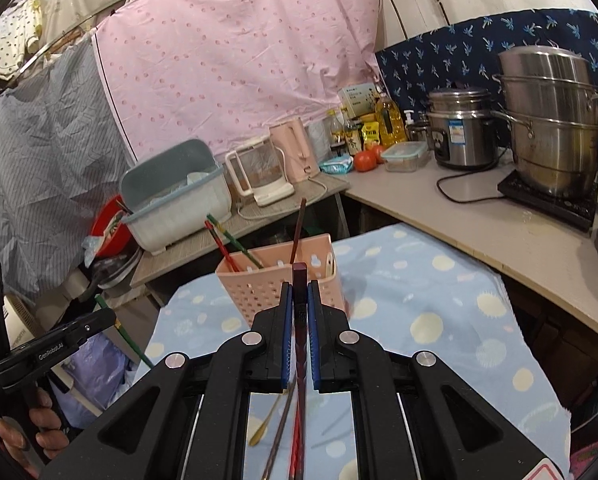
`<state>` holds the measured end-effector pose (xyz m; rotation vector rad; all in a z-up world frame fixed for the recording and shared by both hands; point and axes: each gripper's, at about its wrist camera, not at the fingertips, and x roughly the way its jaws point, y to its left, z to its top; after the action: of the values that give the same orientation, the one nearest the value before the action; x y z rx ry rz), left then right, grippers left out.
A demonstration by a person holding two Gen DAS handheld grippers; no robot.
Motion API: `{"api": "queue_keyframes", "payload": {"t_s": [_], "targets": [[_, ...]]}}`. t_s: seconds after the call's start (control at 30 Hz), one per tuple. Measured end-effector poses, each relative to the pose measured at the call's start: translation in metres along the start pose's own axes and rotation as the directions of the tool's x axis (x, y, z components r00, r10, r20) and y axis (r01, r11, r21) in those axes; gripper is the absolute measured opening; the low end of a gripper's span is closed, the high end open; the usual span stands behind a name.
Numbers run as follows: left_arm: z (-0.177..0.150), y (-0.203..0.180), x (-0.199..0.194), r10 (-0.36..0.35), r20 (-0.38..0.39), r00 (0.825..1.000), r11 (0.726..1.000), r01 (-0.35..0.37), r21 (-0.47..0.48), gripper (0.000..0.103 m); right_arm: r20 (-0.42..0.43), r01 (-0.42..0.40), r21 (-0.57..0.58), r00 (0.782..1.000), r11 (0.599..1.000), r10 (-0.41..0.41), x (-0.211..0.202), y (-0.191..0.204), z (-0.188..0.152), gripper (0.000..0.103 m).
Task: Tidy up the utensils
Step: 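Lift both chopsticks and carry them over the pink holder with both tools, then open both tools to drop the chopsticks into the pink holder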
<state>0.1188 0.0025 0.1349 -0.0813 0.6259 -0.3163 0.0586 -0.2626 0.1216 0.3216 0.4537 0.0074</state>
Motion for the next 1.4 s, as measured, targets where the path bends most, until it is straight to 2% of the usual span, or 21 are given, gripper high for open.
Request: {"api": "queue_keyframes", "payload": {"t_s": [0.33,0.63,0.8,0.93,1.13,1.4], "targets": [[0.075,-0.009,0.004,-0.015,0.123,0.992,1.0,0.015,-0.001,0.007,0.094,-0.014,0.007,0.995,1.0,0.013,0.024,0.007,0.062,0.007],[0.144,-0.023,0.016,-0.064,0.23,0.971,0.998,0.067,-0.006,0.007,0.169,-0.027,0.027,0.985,0.999,0.023,0.06,0.017,0.125,0.007],[0.169,-0.031,0.031,-0.092,0.276,0.957,0.995,0.097,-0.004,0.007,0.171,-0.044,0.045,0.985,0.998,0.035,0.089,0.023,0.141,0.007],[0.173,-0.033,0.059,-0.091,0.25,0.964,0.995,0.095,-0.005,0.007,0.133,-0.044,0.044,0.99,0.998,0.038,0.118,0.027,0.139,0.007],[0.159,-0.025,0.097,-0.077,0.18,0.981,0.997,0.082,-0.018,0.007,0.054,-0.029,0.034,0.998,0.999,0.027,0.153,0.026,0.117,0.007],[0.142,-0.013,0.124,-0.051,0.12,0.992,0.998,0.056,-0.042,0.007,-0.007,0.002,0.039,1.0,0.999,-0.002,0.175,0.018,0.095,0.007]]}}
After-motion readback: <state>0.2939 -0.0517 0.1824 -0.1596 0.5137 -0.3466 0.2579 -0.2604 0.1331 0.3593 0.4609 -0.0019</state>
